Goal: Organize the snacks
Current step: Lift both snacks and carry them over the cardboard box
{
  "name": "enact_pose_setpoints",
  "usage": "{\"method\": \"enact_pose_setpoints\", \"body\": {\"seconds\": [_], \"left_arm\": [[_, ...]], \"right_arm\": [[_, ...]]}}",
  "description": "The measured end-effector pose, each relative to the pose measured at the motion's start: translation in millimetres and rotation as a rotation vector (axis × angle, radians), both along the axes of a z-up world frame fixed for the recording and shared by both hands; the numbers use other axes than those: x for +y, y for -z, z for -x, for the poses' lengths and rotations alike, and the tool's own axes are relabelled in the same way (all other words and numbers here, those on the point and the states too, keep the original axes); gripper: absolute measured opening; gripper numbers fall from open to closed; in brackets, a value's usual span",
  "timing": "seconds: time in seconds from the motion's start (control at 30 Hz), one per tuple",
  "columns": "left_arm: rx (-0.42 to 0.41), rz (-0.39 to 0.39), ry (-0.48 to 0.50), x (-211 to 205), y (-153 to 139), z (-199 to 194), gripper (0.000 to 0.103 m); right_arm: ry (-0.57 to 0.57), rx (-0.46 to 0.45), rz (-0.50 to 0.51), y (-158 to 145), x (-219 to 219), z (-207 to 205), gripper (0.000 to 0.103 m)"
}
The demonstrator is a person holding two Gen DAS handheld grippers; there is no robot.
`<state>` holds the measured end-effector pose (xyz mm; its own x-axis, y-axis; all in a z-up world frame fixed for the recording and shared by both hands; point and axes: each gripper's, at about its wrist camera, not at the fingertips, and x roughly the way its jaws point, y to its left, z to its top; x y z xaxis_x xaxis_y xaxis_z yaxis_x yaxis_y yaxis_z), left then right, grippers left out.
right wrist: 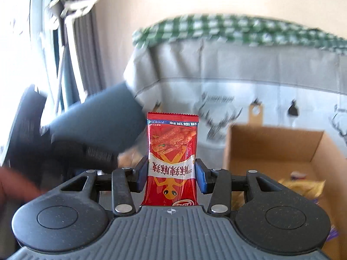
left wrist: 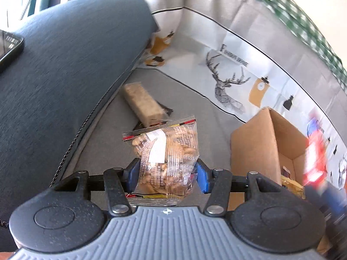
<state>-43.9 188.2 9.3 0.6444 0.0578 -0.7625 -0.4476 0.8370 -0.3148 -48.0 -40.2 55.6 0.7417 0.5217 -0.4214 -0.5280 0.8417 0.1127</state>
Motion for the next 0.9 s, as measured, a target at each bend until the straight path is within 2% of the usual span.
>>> {"method": "enact_pose_setpoints", "body": {"seconds": [0.17, 0.3, 0.37, 0.47, 0.77, 0.9], "left_arm": [[-0.027, -0.002, 0.031, -13.6, -3.7, -4.5, 0.058], [-0.053, -0.015, 0.068, -29.3, -8.4, -9.9, 0.058], [-0.067, -0.031, 0.089, -38.3, -11.5, -13.3, 0.058], [-0.088, -0.053, 0.123, -53.4, -15.7, -20.1, 0.058], [-0.172, -0.112, 0.232, -108.0, -26.1, -39.3, 0.058], [-0.233, -0.132, 0.274, -131.5, -31.4, -43.0, 0.058]], "right_arm": [[0.059, -0.076, -0.021, -30.5, -38.3, -17.4, 0.047], [0.137, -0.132, -0.015, -32.7, -75.1, -28.5, 0.046], [0.187, -0.112, -0.033, -22.5, -91.3, -35.6, 0.046], [0.223, -0.030, -0.020, -3.5, -110.5, -45.1, 0.046], [0.285, -0.050, 0.002, -1.1, -147.4, -49.5, 0.046], [0.306, -0.048, 0.005, 1.2, -162.1, -49.4, 0.046]]}}
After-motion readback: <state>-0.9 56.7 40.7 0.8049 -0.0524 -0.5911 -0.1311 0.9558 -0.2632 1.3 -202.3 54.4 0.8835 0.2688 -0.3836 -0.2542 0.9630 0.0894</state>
